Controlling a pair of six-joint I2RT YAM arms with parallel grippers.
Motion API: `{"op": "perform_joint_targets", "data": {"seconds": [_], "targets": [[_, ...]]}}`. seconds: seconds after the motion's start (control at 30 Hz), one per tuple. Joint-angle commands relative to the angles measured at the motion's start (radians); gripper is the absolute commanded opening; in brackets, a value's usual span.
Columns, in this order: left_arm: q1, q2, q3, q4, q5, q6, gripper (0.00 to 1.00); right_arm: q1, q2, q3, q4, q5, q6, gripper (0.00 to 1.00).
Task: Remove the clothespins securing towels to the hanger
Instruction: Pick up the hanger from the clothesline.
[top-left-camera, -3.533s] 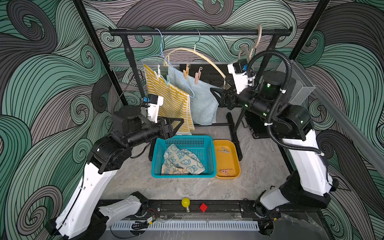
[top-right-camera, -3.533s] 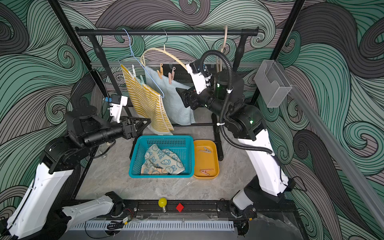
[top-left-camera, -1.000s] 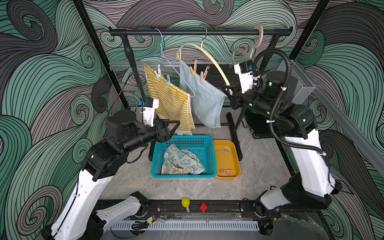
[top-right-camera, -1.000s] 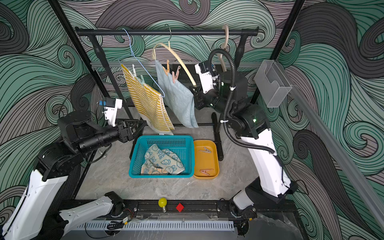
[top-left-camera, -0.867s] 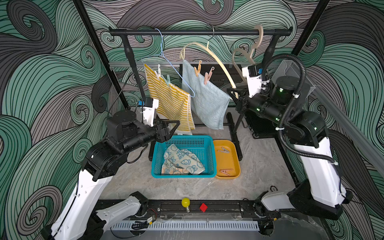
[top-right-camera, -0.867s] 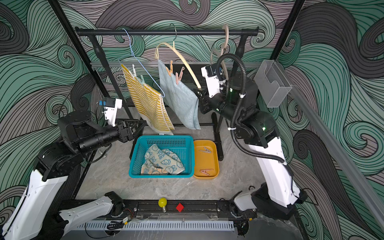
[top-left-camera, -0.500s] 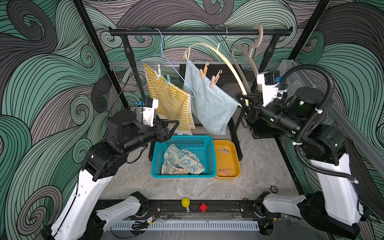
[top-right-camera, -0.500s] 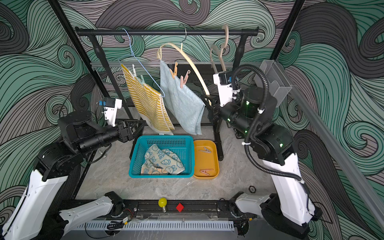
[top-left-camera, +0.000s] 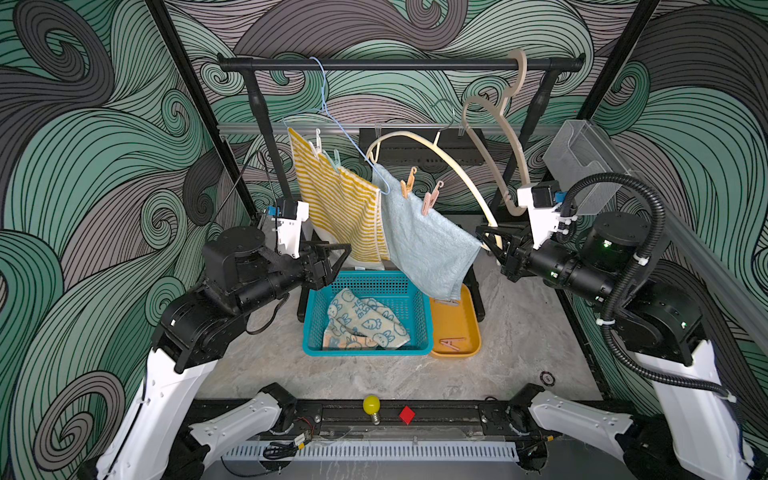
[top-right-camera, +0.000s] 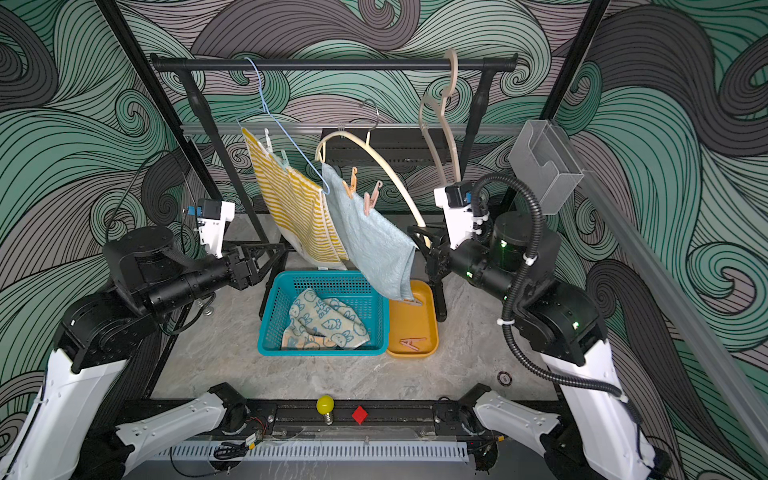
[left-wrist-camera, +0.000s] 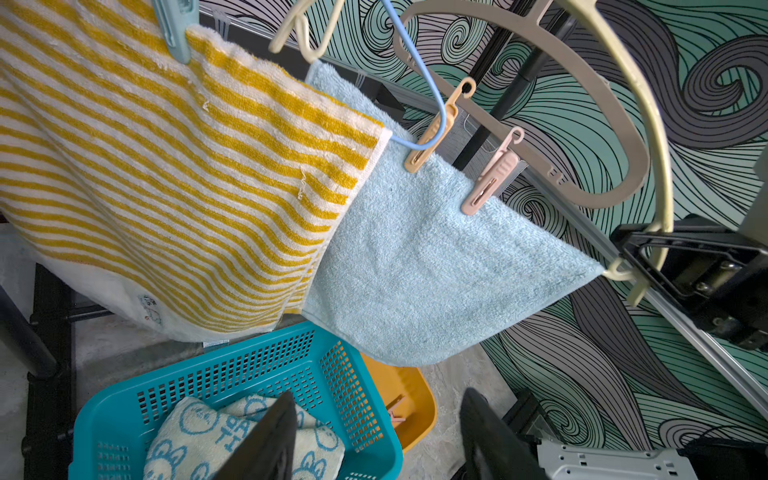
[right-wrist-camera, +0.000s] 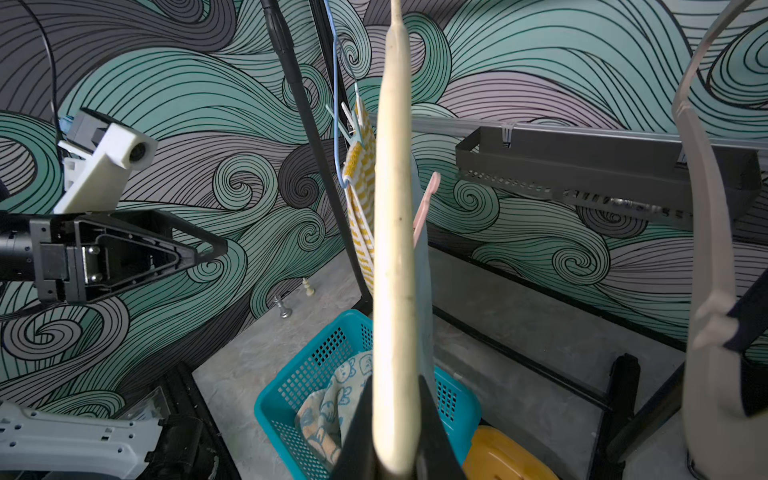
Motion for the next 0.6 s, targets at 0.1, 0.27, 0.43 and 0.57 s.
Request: {"op": "perform_joint_targets", "data": {"seconds": [0.1,0.27,0.43,0.57], "targets": [[-0.004,-0.024,-0.023,-0.028,-0.003,0.015,0.61,0.0,-0.098,-0.029,-0.003,-0.016,0.004,0.0],[-0.005,-0.041,-0.045,-0.023,0.004,0.013,0.61,0.0,-0.153,-0.042,-0.081,-0.016,-0.003,0.0],[-0.004,-0.048,-0.062,-0.021,0.021,0.0,0.61,-0.001,-0.206,-0.037,-0.152,-0.064,-0.018,0.0],[-0.005,-0.05,-0.067,-0.029,0.033,-0.011,0.6,-0.001,-0.223,-0.021,-0.215,-0.107,-0.011,0.0]]}}
